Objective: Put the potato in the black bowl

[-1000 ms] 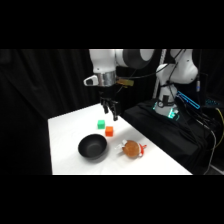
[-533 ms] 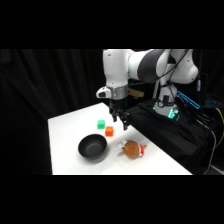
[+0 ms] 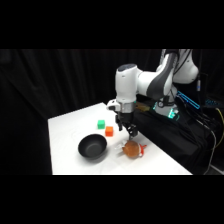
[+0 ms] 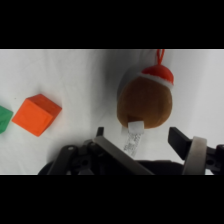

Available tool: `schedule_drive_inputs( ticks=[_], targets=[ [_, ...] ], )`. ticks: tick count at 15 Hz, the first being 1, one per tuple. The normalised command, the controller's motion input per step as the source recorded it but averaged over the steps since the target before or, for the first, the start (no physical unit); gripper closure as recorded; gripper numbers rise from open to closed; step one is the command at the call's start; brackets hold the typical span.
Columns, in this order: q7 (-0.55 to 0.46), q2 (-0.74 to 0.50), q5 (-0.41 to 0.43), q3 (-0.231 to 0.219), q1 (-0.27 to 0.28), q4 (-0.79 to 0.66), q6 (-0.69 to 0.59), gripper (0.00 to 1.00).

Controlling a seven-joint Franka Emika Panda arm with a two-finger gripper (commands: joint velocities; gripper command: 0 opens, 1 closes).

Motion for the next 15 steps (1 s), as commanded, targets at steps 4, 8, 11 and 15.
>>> schedule_drive_inputs(
  ticks=[4,8,11,15],
  targets=[
    [0.17,0.35,-0.091,-0.012,0.078,0.06,0.35,0.00],
    [0.16,0.37,-0.098,-0.049,0.115,0.19,0.22,0.00],
    [0.11,0.33,-0.072,-0.062,0.108,0.22,0.12,0.00],
    [0.06,0.23,-0.029,-0.044,0.069,0.17,0.08,0.34]
  ],
)
